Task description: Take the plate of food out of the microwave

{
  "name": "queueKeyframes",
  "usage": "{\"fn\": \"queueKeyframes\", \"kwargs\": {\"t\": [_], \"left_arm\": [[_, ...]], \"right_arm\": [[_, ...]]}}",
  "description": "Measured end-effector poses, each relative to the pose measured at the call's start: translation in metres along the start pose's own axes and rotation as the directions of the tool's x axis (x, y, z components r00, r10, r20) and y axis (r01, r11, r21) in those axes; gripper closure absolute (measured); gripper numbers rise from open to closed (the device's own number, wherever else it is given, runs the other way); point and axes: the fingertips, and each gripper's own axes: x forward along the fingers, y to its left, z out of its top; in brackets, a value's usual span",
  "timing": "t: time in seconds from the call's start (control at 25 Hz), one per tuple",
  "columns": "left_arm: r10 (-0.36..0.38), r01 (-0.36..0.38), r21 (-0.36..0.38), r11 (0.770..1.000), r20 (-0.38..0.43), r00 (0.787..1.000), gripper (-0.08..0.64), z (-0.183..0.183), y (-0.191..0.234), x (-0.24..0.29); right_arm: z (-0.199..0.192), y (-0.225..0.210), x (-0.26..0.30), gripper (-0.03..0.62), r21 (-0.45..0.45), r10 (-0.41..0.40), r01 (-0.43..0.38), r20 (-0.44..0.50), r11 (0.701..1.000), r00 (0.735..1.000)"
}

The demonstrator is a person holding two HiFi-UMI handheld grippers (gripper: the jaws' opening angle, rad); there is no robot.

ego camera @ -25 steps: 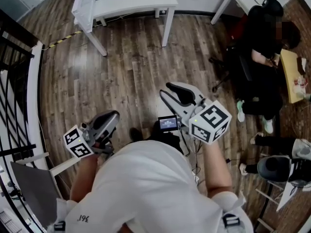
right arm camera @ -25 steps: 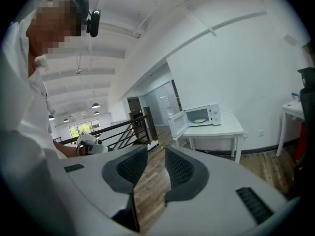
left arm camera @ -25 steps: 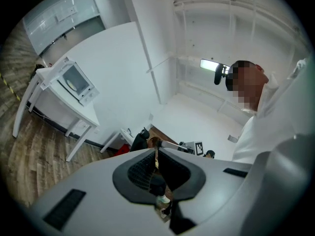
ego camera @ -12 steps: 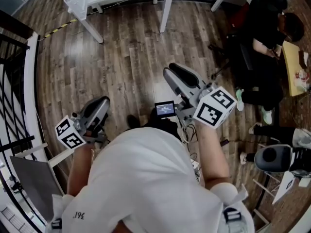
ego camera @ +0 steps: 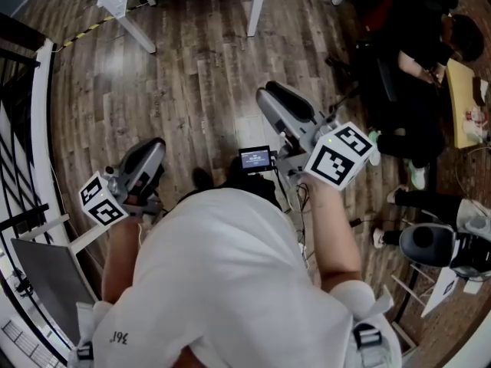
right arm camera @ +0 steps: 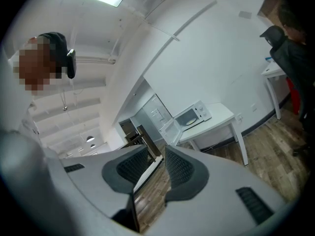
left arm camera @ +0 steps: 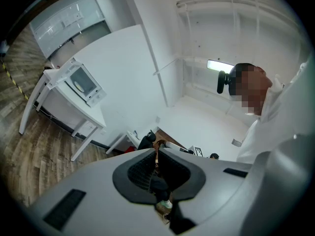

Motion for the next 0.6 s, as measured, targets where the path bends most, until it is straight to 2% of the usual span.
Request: {"fn": "queueKeyframes", "kwargs": {"t": [0.32,0.6], "left_arm": [[0.010,-0.010,-0.011,1.000,-0.002,1.000,0.537,-0.010,0.000,0.025],[0.033,-0.032,-0.021,0.999,0.033,0.999,0.537,-0.007,0.006,0.044]], "right_arm": [[0.002,-0.022,-0.009,0.479,0.008,0.002,-0.001,-0.021,1.000,1.000],[0.009,-0.041,-0.008,0.479,0.014,0.016,-0.015,-0.033,1.000,0.999]]}}
